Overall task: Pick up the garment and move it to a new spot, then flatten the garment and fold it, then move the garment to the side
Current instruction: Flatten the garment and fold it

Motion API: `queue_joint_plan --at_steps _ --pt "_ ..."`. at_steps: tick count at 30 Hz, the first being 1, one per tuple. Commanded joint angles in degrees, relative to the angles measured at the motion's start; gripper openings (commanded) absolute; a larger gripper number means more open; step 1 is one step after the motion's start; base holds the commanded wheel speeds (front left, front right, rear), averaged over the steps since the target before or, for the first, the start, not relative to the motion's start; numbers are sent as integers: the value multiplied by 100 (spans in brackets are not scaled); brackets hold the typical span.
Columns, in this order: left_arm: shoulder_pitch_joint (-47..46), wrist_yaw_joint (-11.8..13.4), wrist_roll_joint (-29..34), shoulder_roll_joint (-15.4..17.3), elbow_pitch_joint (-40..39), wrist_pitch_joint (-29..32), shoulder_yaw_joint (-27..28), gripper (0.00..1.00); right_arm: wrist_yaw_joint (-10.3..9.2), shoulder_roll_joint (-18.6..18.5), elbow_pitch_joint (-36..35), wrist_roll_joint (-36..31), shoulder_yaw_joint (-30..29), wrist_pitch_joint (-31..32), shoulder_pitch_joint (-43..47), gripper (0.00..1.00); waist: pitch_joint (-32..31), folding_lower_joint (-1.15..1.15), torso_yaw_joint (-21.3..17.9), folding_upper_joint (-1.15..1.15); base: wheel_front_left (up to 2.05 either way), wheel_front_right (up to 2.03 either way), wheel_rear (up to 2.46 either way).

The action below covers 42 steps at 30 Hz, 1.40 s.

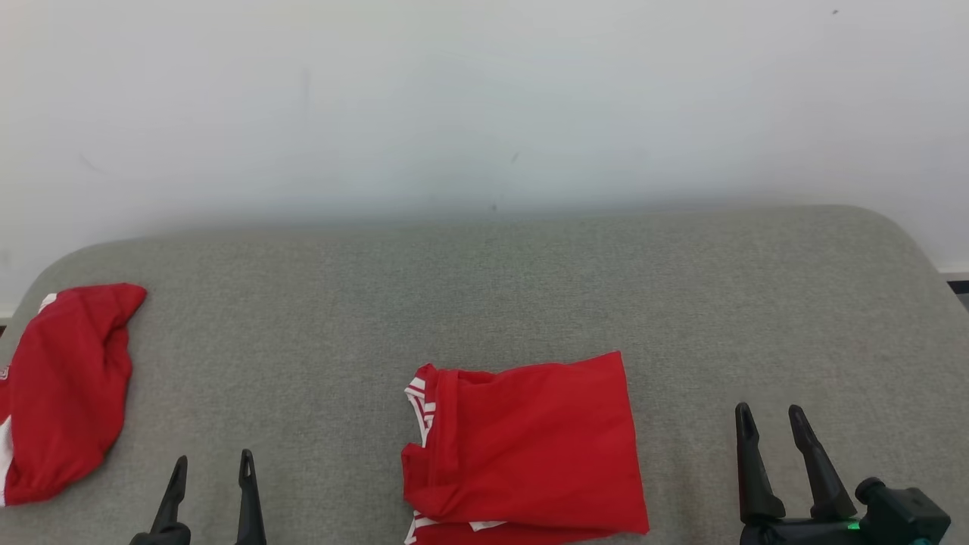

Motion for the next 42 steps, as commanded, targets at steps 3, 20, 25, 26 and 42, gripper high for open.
queue_joint_plan --at_steps 3,20,25,26,42 --pt "72 35 103 70 7 49 -66 100 -15 98 -153 -240 -71 -25 215 100 -85 0 -161 0 0 0 0" --pt "199 10 230 385 -505 452 -224 100 -15 147 -298 -751 -63 155 352 100 -195 0 -85 0 0 0 0" --pt "297 87 172 388 -668 550 -205 100 -15 170 -258 -755 -39 194 339 100 -201 0 -49 0 0 0 0" --pt "323 110 164 390 -694 578 -201 100 -15 174 -250 -756 -29 204 339 100 -202 0 -46 0 0 0 0" --pt "428 272 167 486 -944 748 -188 100 -15 232 -212 -836 17 417 325 100 -219 0 -11 0 0 0 0"
